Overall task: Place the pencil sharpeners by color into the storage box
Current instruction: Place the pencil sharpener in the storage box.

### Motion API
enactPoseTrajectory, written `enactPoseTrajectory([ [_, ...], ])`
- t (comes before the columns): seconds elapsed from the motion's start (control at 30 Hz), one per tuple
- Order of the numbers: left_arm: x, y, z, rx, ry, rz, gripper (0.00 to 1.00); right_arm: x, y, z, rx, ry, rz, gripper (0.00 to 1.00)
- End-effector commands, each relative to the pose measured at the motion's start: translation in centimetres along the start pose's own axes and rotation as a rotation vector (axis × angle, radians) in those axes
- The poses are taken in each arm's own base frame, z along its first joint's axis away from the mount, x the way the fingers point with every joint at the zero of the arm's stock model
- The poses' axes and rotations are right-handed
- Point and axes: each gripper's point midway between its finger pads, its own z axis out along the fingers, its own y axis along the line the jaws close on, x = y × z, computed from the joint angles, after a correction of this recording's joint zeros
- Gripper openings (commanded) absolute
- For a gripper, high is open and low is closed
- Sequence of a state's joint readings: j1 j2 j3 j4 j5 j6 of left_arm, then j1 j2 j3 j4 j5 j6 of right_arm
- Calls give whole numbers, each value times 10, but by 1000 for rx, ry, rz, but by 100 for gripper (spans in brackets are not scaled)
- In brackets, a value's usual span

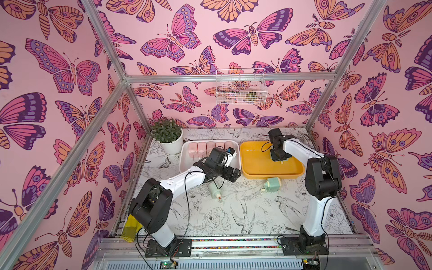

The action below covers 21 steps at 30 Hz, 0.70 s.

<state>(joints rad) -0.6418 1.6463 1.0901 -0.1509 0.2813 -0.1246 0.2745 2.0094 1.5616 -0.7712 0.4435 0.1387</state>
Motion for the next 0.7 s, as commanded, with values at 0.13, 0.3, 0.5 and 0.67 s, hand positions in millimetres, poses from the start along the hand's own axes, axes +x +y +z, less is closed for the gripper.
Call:
enactPoseTrajectory([
  [0.13,0,-4,4,19,8,-10,100,-19,-14,-39,-65,-123,98,4],
  [0.3,-1,-4,5,21,8,-11,100,-17,-38,-41,-73,-171,200,11],
  [0.5,-1,-3,5,20,9,-12,100,-5,-63,-18,24,-125,230,9],
  [0.67,-3,-4,5,22,10,-15,100,-5,-44,-3,-87,-89,219,8],
])
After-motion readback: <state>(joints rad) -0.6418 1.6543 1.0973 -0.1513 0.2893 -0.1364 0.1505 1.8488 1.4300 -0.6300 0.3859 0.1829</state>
